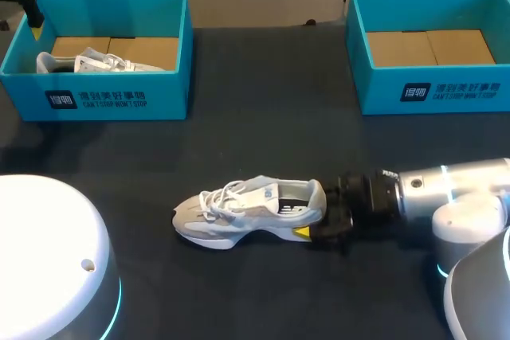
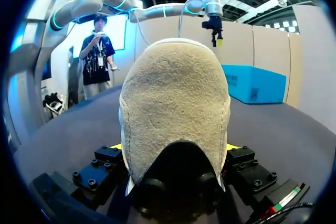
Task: Take the shoe out of the shoebox, open the shoe tongue, remove and reinsert the insole, then place the shoe into the shoebox
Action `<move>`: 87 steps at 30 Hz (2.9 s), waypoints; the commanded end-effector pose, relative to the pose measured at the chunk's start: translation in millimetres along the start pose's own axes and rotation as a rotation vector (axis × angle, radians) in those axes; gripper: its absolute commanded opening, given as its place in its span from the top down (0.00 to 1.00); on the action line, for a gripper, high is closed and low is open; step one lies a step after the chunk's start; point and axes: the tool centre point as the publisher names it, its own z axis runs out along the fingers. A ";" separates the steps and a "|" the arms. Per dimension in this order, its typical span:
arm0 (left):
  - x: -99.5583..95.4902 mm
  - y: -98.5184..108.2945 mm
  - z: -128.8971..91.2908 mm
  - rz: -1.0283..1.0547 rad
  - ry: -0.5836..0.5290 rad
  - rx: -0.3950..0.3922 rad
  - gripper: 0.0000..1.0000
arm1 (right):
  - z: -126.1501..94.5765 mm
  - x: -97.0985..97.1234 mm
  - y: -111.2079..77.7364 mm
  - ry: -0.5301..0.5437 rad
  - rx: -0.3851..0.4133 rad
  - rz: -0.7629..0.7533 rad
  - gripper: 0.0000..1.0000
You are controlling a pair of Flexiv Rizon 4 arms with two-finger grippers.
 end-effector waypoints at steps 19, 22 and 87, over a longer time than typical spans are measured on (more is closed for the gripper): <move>-0.3 -1.6 -0.8 0.000 0.003 -0.003 0.00 | 1.9 5.5 0.9 -0.017 0.017 0.011 1.00; -0.3 -1.6 -0.8 0.000 0.003 -0.003 0.00 | 1.9 5.5 0.9 -0.017 0.017 0.011 1.00; -119.1 -138.3 -8.3 -1.669 0.146 0.223 0.00 | 1.9 5.5 0.9 -0.017 0.017 0.011 1.00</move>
